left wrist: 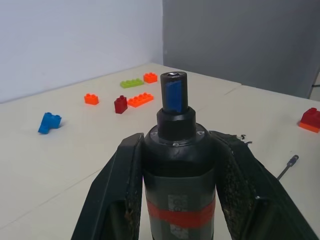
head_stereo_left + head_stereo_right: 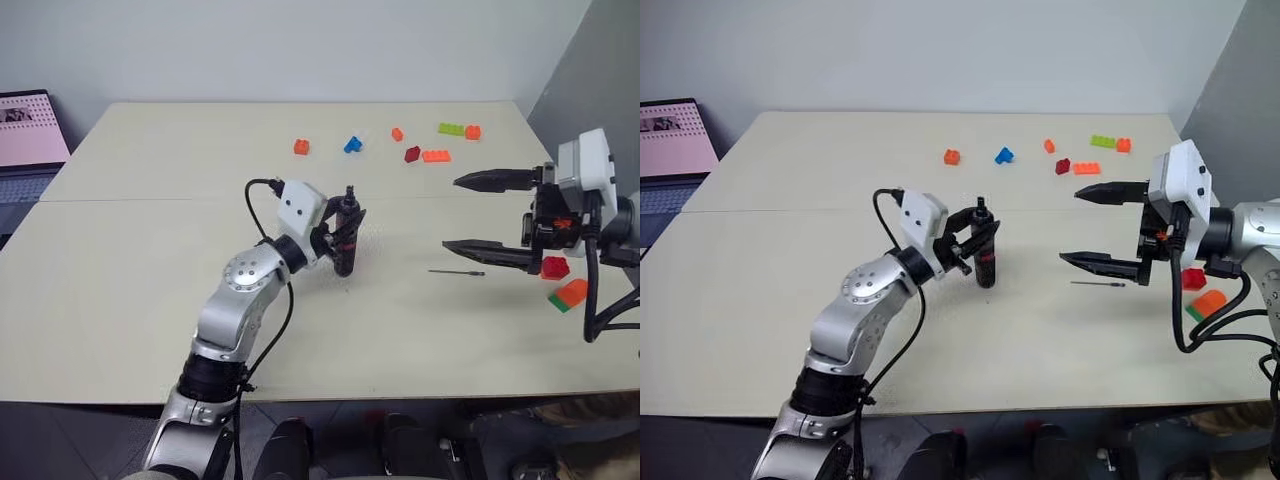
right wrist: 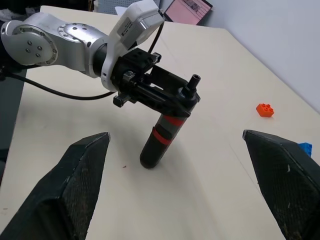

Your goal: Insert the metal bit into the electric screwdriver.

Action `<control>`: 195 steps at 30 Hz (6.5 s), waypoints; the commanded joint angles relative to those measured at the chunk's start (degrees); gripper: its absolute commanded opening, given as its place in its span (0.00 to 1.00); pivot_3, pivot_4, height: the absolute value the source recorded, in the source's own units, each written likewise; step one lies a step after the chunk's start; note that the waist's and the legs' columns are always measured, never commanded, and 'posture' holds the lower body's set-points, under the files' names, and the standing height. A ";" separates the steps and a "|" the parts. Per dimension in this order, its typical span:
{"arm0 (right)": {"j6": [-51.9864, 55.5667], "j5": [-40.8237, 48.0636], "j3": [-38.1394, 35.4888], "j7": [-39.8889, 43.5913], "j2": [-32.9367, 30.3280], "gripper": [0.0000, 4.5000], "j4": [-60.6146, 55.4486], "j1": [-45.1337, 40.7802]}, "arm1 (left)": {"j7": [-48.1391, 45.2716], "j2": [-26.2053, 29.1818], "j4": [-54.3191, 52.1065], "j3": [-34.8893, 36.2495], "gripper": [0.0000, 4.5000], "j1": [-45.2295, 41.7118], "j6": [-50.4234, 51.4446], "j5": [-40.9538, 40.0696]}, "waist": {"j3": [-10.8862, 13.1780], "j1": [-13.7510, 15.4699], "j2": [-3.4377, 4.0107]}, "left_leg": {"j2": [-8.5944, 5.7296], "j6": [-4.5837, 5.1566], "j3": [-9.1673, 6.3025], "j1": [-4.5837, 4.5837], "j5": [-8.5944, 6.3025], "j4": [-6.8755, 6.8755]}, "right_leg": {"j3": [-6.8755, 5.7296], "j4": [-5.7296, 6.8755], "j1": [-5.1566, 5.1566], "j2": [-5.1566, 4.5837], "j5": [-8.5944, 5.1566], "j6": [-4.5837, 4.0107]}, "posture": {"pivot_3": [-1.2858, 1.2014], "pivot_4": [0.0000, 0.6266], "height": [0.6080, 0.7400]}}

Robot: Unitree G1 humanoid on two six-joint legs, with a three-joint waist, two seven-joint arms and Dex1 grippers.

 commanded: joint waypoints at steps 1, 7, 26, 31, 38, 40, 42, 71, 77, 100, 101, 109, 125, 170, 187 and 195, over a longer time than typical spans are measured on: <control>-1.40 -0.16 -0.50 0.64 -0.27 1.00 0.07 -0.35 | 1.42 2.10 0.25 2.20 0.37 1.82 1.83 1.61 | -0.01 0.06 0.00 | 0.00 0.00 0.00 0.08 0.00 0.00 | 0.00 0.00 0.08 0.00 0.00 0.00 | 0.52 0.24 1.00; -2.45 -1.15 0.58 1.27 -0.26 1.00 1.11 -0.68 | 1.34 2.73 0.53 2.54 0.37 1.79 1.55 1.46 | -0.03 0.08 0.00 | -0.01 0.01 0.03 0.13 0.00 -0.01 | 0.01 -0.01 0.12 0.03 0.00 0.00 | 0.52 0.24 1.00; -16.41 -30.95 23.90 10.34 -4.50 1.00 24.00 -8.18 | -6.50 1.12 -3.87 -1.36 0.37 -4.34 -3.84 -1.38 | -0.03 0.38 0.01 | 0.00 -0.02 0.01 -0.25 0.01 -0.01 | -0.01 -0.06 -0.20 -0.08 0.00 0.00 | 0.52 0.24 1.00; -17.57 -38.90 30.57 12.18 -1.33 1.00 34.89 -13.72 | -6.59 -2.17 -3.29 -1.75 0.37 -3.58 -6.96 -1.32 | -0.03 0.49 0.01 | -0.10 -0.25 0.00 -0.62 0.14 0.07 | -0.02 -0.12 -0.48 -0.18 0.02 0.02 | 0.52 0.24 1.00; -22.52 -45.82 35.25 15.11 1.70 1.00 45.58 -18.26 | -9.41 -1.76 0.24 -4.14 0.37 0.88 -12.46 1.47 | -0.03 0.29 0.02 | -0.09 -0.26 0.06 -0.76 0.14 0.03 | 0.06 -0.12 -0.69 -0.18 0.01 0.00 | 0.52 0.24 1.00; -23.17 -46.25 35.37 16.30 2.63 1.00 47.69 -19.17 | -9.72 -1.48 0.83 -4.41 0.36 1.74 -13.11 2.08 | -0.03 0.41 0.02 | -0.11 -0.26 0.03 -0.78 0.14 0.04 | 0.03 -0.11 -0.69 -0.18 0.02 0.00 | 0.52 0.24 1.00; -23.85 -46.98 35.47 16.82 3.65 1.00 49.78 -20.10 | -9.92 -1.18 1.51 -4.46 0.36 2.27 -13.77 2.56 | -0.03 0.43 0.02 | -0.11 -0.25 0.02 -0.76 0.14 0.07 | 0.00 -0.08 -0.67 -0.18 0.02 0.01 | 0.52 0.24 1.00; -27.02 -50.35 32.04 17.86 9.10 0.00 59.03 -22.68 | -6.12 0.60 0.46 -1.59 0.36 4.62 -14.02 3.29 | -0.06 0.03 0.05 | -0.03 -0.05 -0.01 0.10 0.04 0.01 | 0.02 -0.04 0.08 -0.10 0.05 -0.01 | 0.52 0.24 1.00; -17.33 -40.67 20.15 12.72 10.15 0.00 49.63 -20.07 | -5.37 1.11 -3.36 -0.08 0.36 3.63 -9.48 0.88 | -0.05 -0.13 0.06 | 0.00 -0.06 0.00 -0.02 0.04 -0.01 | 0.09 -0.02 -0.09 -0.10 0.05 -0.01 | 0.52 0.24 1.00; 3.63 -8.50 -1.18 -23.23 34.10 0.00 6.23 -10.23 | 2.02 -3.88 -5.60 -4.13 0.36 2.94 -5.20 6.01 | -0.06 0.38 0.08 | -0.09 -0.19 -0.12 -0.72 0.15 0.05 | -0.10 0.02 -0.58 -0.10 0.06 0.00 | 0.52 0.24 1.00; 3.02 -9.03 -0.50 -23.73 34.18 0.00 6.00 -10.27 | 2.46 -4.06 -5.56 -4.00 0.36 3.03 -5.28 6.32 | -0.06 0.40 0.08 | -0.10 -0.19 -0.12 -0.71 0.14 0.05 | -0.09 0.02 -0.58 -0.11 0.06 0.00 | 0.52 0.24 1.00; -1.21 -9.86 3.08 -30.29 38.87 0.00 4.67 -11.25 | 7.75 -8.69 -3.82 -4.11 0.36 1.86 -7.78 9.28 | -0.06 0.38 0.08 | -0.09 -0.20 -0.14 -0.72 0.15 0.05 | -0.09 0.03 -0.61 -0.10 0.06 0.00 | 0.52 0.24 1.00; 0.88 -5.14 3.82 -28.05 36.07 0.00 2.35 -10.94 | -0.76 -5.96 -6.71 -1.88 0.36 1.21 -3.59 1.61 | -0.06 0.36 0.09 | -0.10 -0.18 -0.13 -0.74 0.15 0.03 | -0.09 0.03 -0.63 -0.10 0.06 -0.01 | 0.52 0.24 1.00; -4.83 4.46 9.02 -5.58 31.47 0.00 12.04 -7.71 | -18.61 6.52 -2.01 -1.28 0.36 0.72 -3.38 -4.77 | -0.06 0.22 0.10 | -0.04 0.02 -0.20 -0.68 0.05 0.03 | -0.10 0.02 -0.60 -0.08 0.06 -0.01 | 0.52 0.24 1.00; -6.68 1.98 9.71 -3.62 31.43 0.00 13.75 -6.50 | -18.55 6.88 -2.90 -1.39 0.36 1.36 -2.78 -5.02 | -0.06 0.22 0.10 | -0.04 0.02 -0.20 -0.66 0.05 0.03 | -0.09 0.02 -0.59 -0.08 0.06 -0.01 | 0.52 0.24 1.00; -6.65 2.08 9.39 -3.34 30.97 0.00 14.06 -6.51 | -18.46 7.07 -3.06 -1.44 0.36 1.57 -2.87 -4.94 | -0.06 0.22 0.10 | -0.04 0.02 -0.20 -0.63 0.05 0.02 | -0.09 0.02 -0.56 -0.08 0.06 -0.01 | 0.52 0.24 1.00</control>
